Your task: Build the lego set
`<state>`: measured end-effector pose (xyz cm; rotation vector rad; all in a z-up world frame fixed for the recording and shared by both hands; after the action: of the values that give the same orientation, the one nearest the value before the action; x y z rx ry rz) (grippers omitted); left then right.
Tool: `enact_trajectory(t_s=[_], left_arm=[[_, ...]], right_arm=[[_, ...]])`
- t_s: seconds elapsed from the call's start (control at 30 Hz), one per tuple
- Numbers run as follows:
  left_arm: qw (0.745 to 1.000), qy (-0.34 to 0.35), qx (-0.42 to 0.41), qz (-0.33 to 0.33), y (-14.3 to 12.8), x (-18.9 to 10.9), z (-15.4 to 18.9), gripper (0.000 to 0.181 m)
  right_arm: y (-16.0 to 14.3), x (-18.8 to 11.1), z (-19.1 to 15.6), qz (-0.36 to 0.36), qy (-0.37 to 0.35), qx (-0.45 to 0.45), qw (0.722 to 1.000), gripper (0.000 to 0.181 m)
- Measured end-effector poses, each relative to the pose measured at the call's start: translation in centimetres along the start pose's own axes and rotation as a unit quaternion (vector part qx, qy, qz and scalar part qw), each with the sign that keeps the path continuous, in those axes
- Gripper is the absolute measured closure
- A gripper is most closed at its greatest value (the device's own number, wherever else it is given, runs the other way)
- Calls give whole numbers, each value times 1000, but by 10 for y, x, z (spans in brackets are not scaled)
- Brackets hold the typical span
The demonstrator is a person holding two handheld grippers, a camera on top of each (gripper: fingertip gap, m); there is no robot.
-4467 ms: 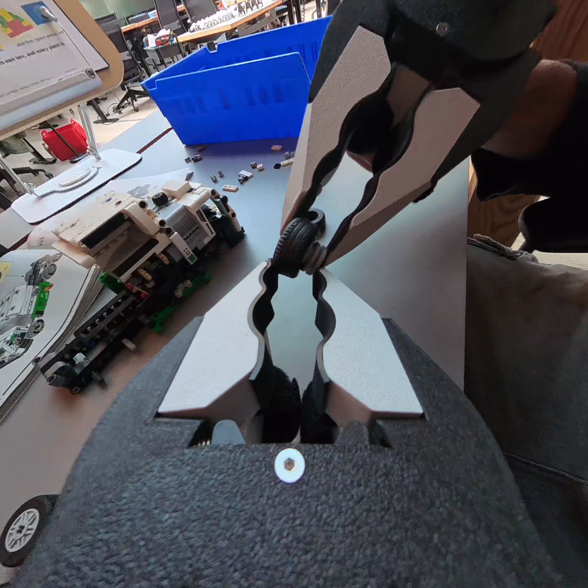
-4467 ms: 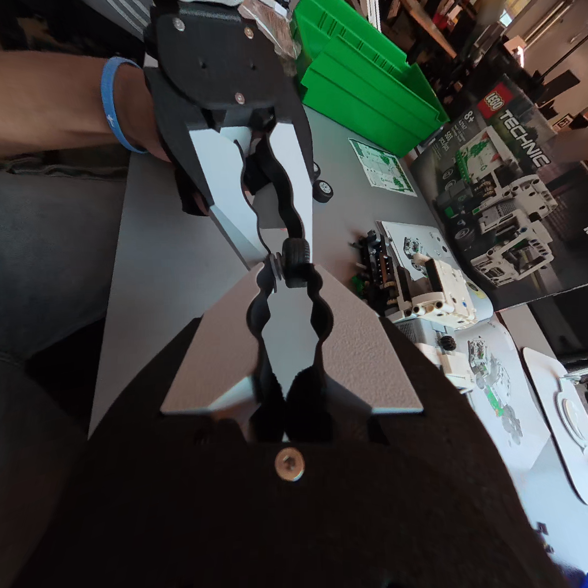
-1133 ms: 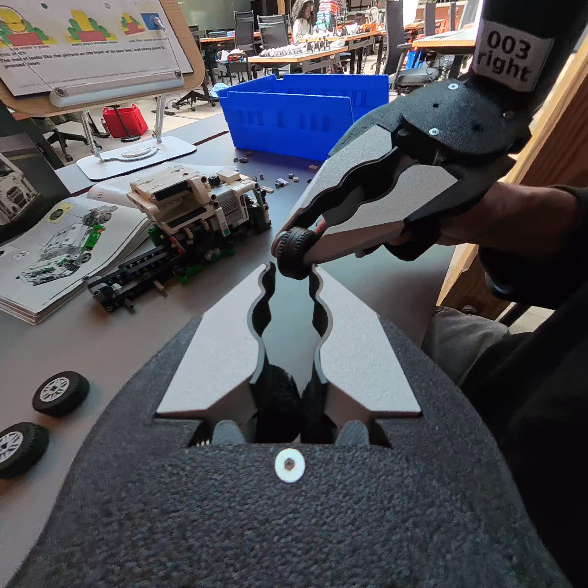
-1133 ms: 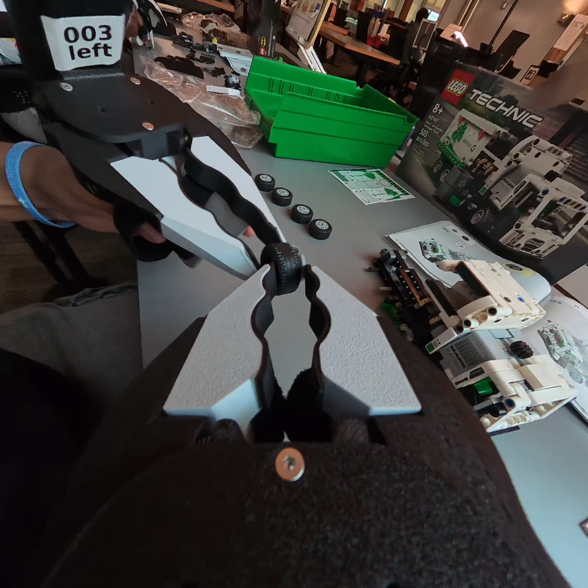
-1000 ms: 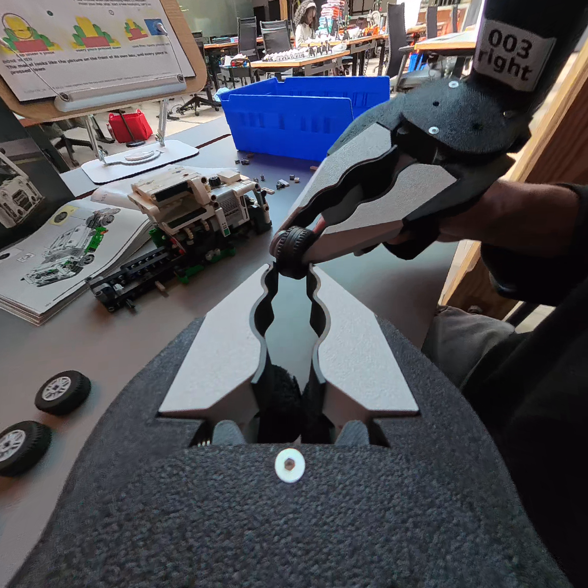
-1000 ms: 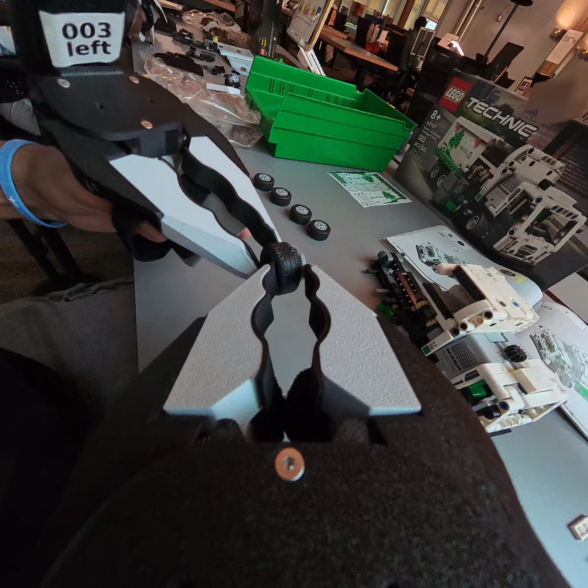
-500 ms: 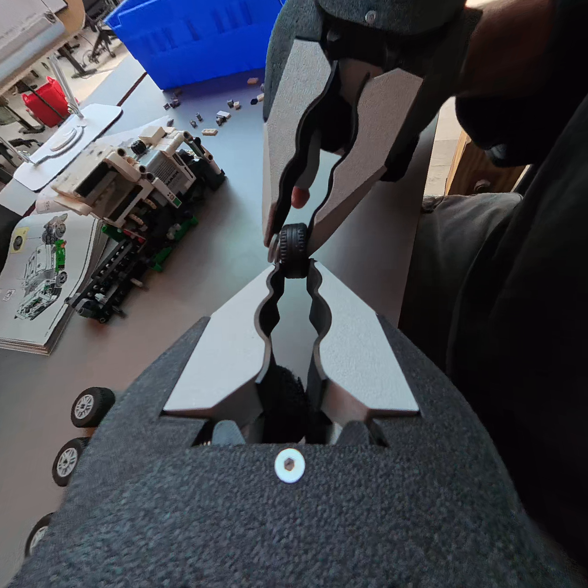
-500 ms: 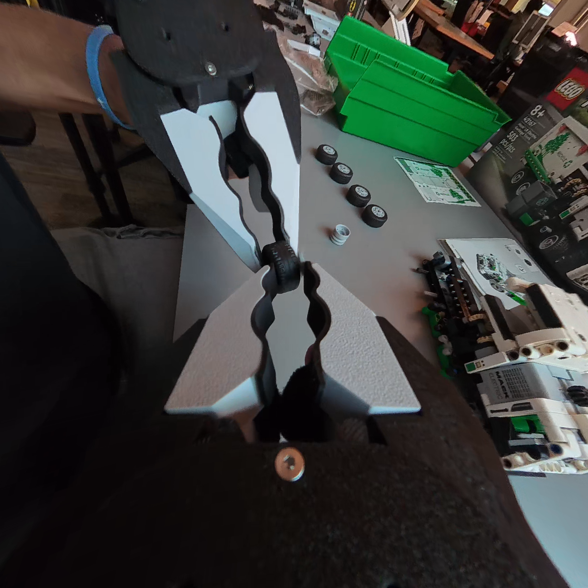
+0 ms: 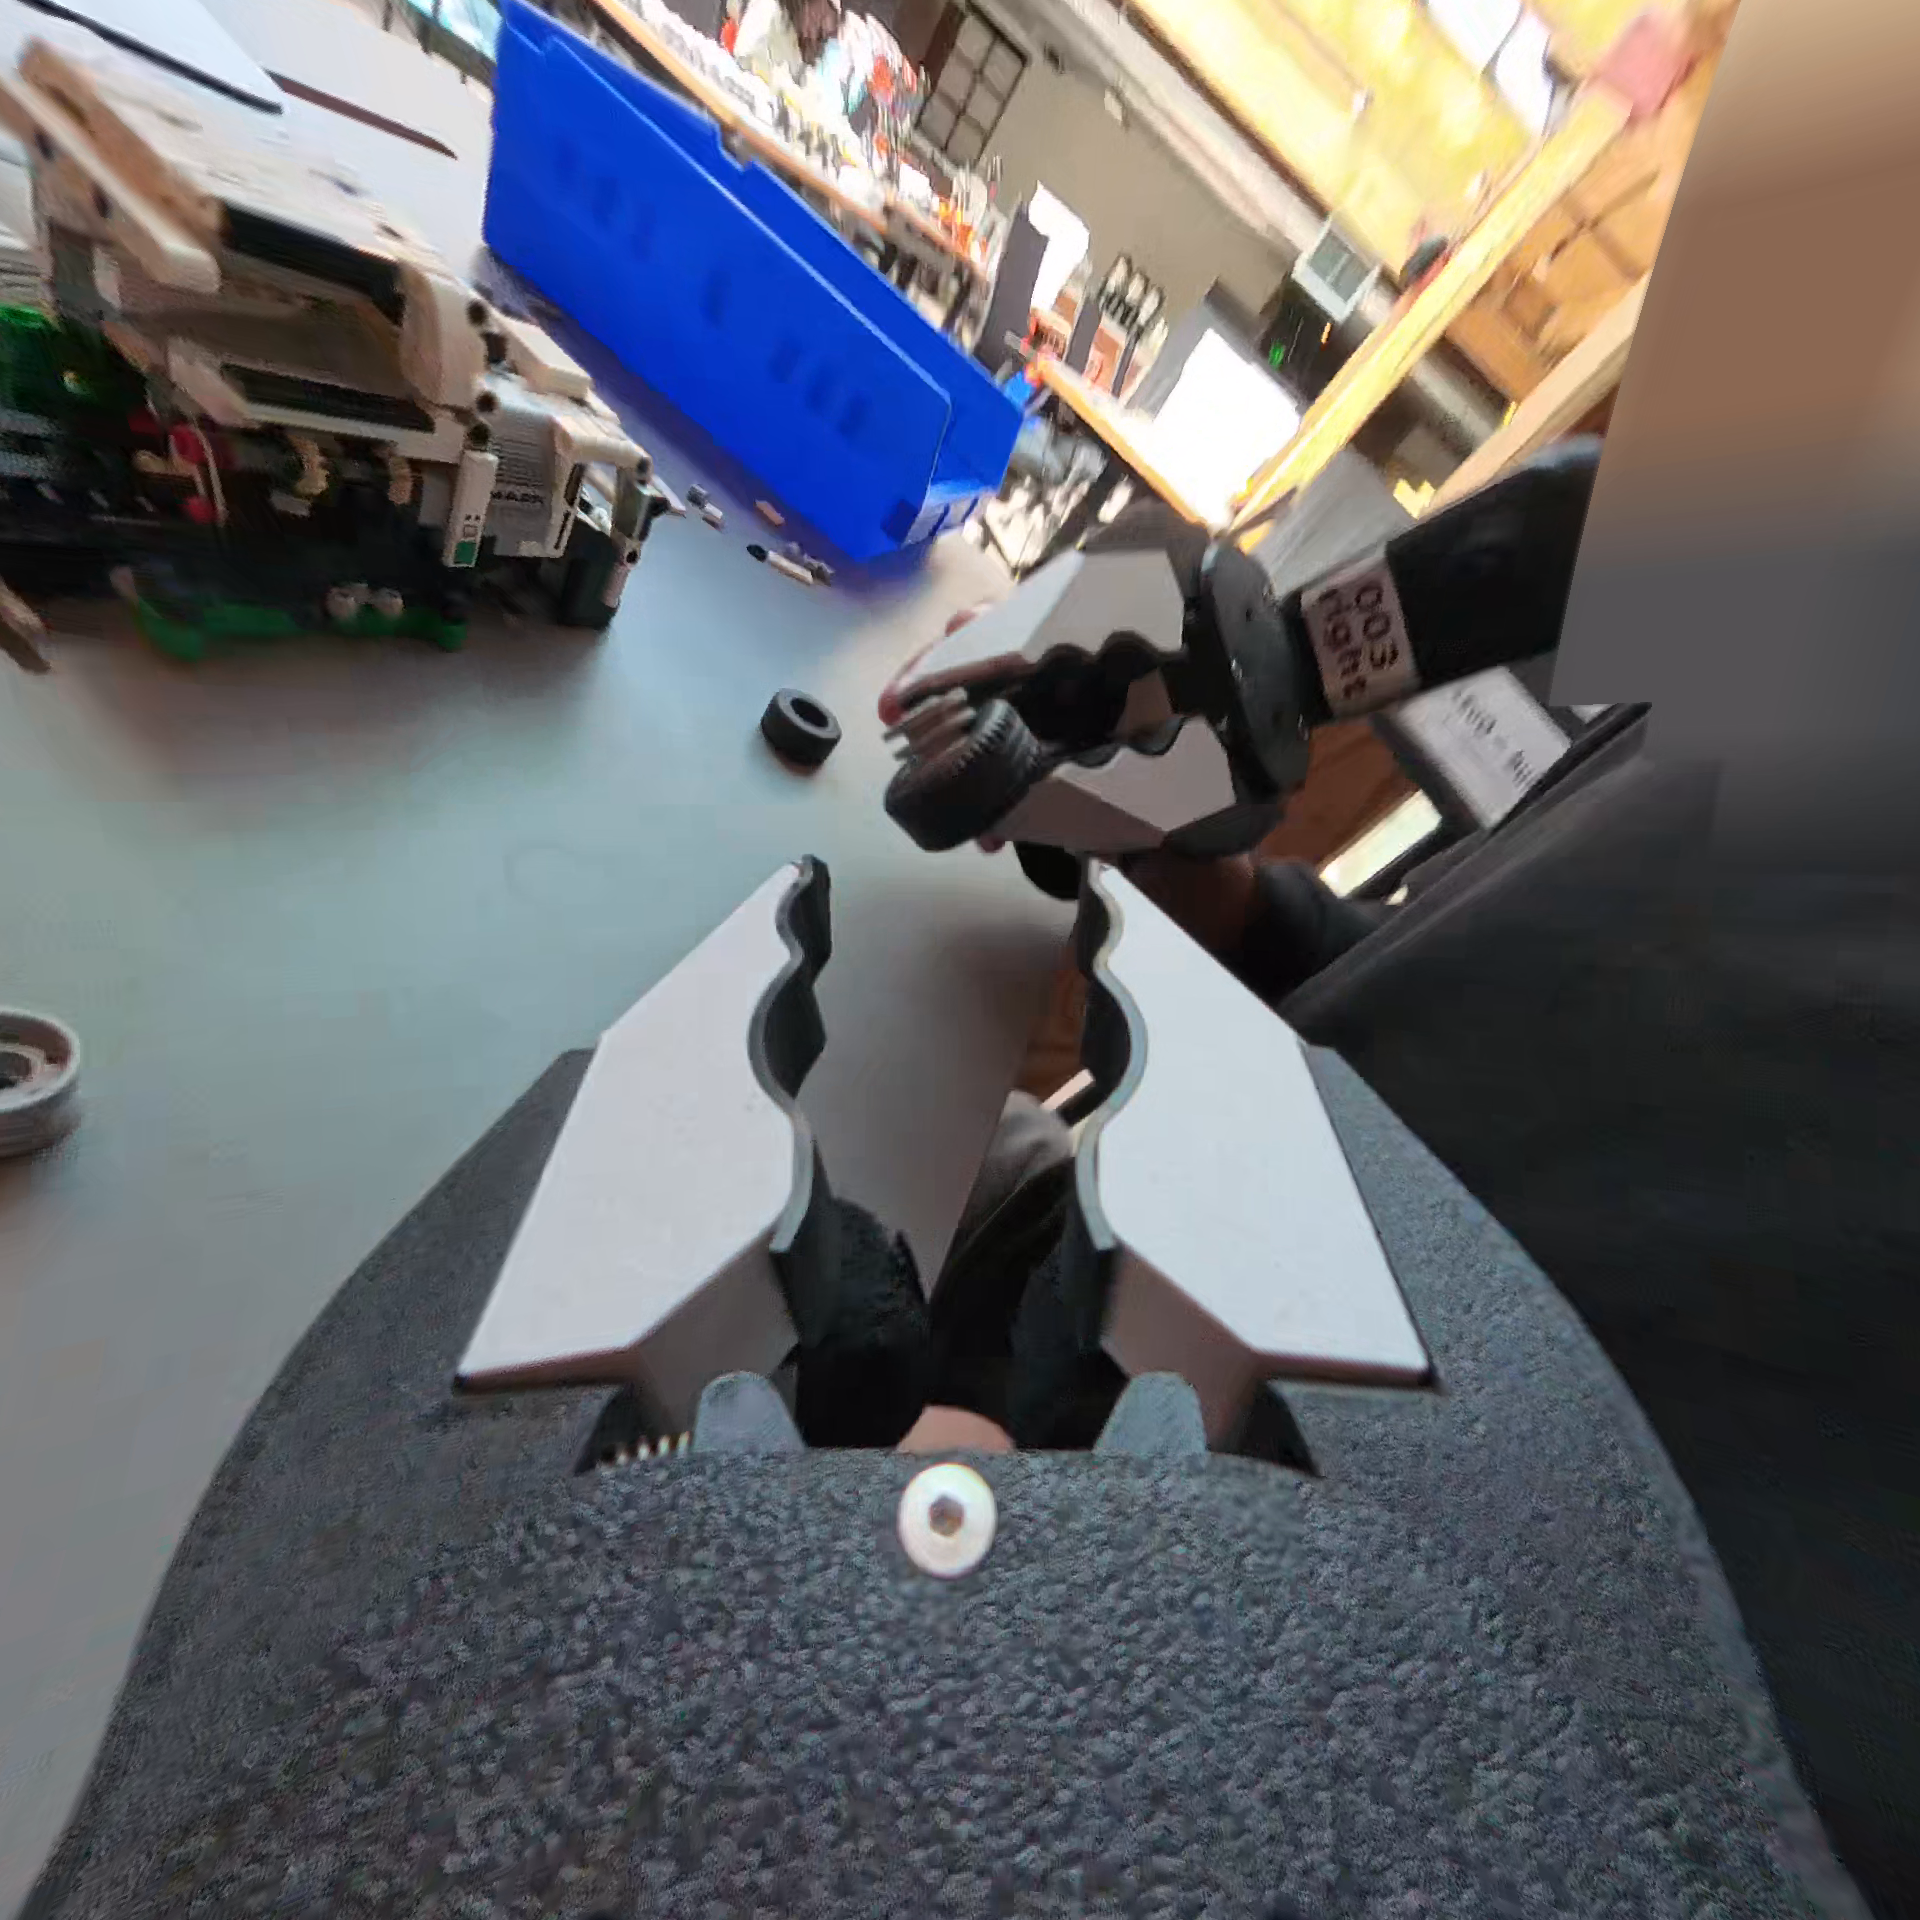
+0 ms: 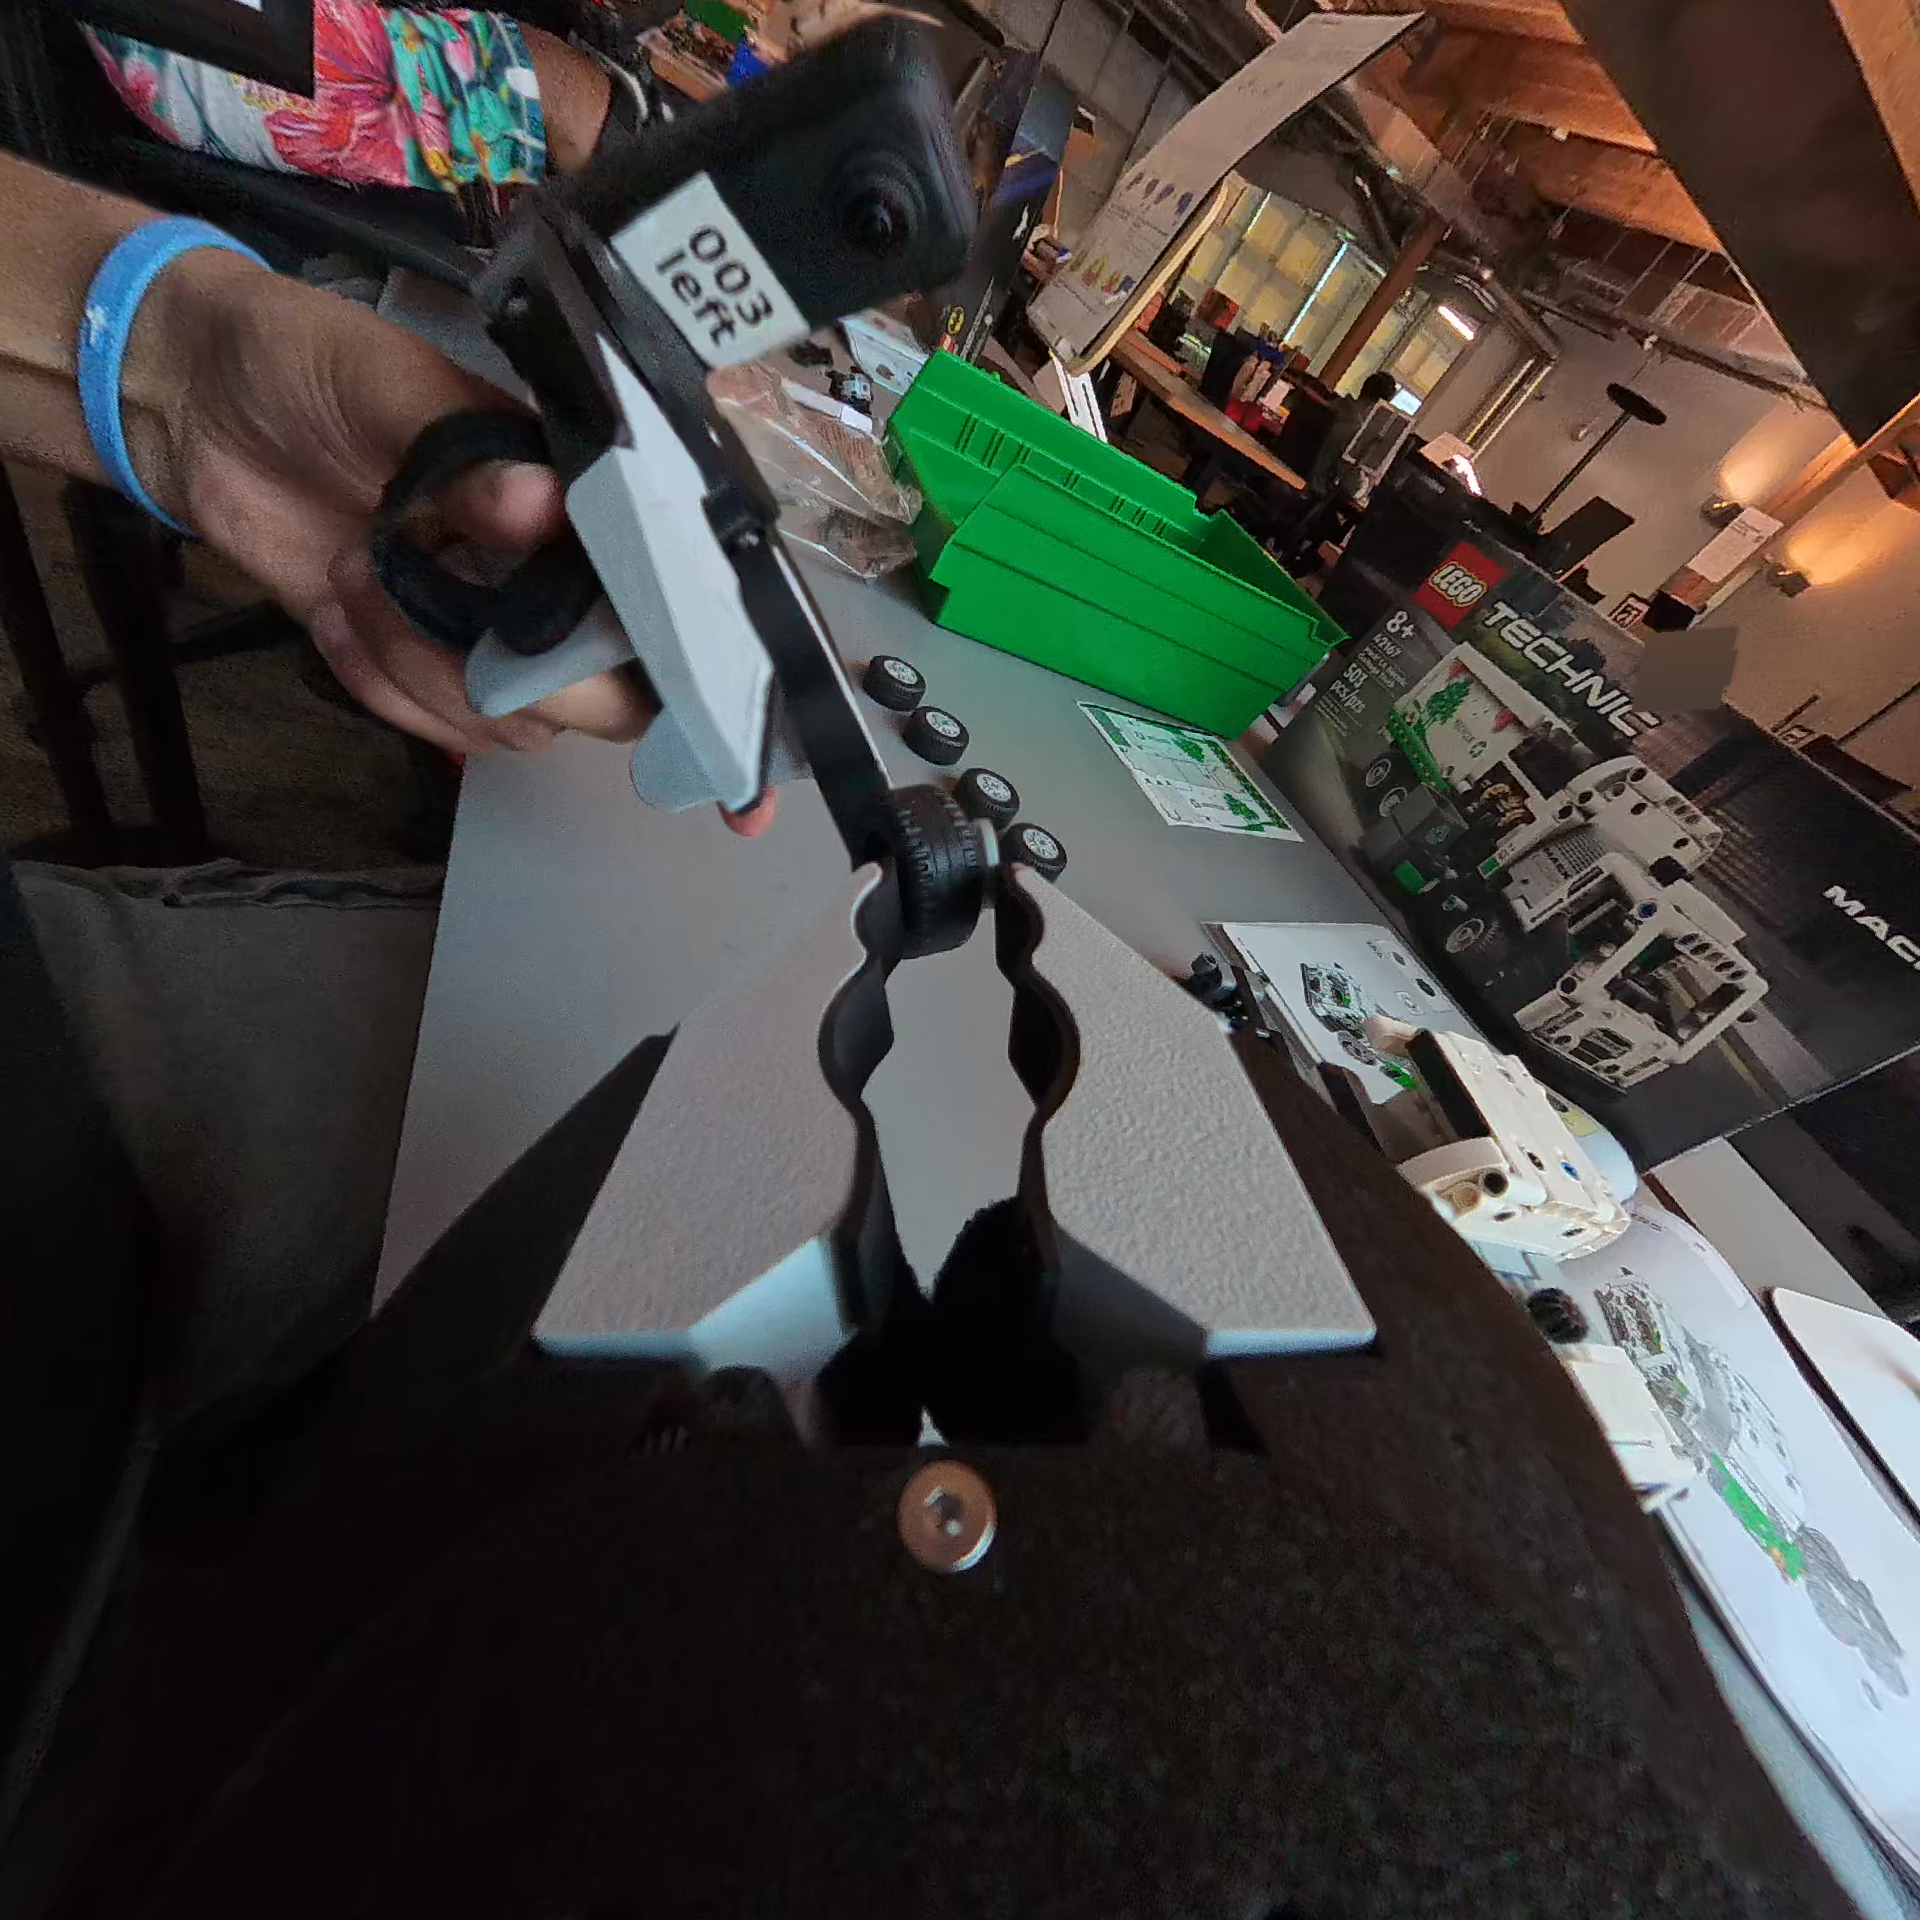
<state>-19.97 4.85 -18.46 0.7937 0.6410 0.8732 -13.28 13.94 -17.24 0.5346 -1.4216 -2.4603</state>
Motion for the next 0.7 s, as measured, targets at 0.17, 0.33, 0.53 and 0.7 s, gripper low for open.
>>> enact_trajectory(t_s=[0.17, 0.33, 0.53, 0.7], left_arm=[[987, -62, -134, 68, -2, 10, 1, 131], [982, -73, -154, 88, -1, 12, 5, 151], [991, -61, -118, 22, -6, 9, 8, 152], [995, -55, -71, -37, -4, 5, 12, 153]], right_arm=[[9, 2, -7, 28, -47, -77, 995, 166], [9, 3, -14, 26, -44, -84, 995, 165], [7, 0, -21, 11, 2, -80, 997, 166], [11, -2, -26, 10, 12, -81, 997, 166]])
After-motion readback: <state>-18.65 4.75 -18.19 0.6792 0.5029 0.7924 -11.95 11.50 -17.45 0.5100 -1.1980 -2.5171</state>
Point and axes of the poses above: each gripper's, where its closed fingertips meet, x out along the fingers, y out of its top, z = x × y across the jaws, the point moved 6 cm from there along -x, back along the fingers, and after that the axes turned 1 degree about -z, right-handed, at the moved point
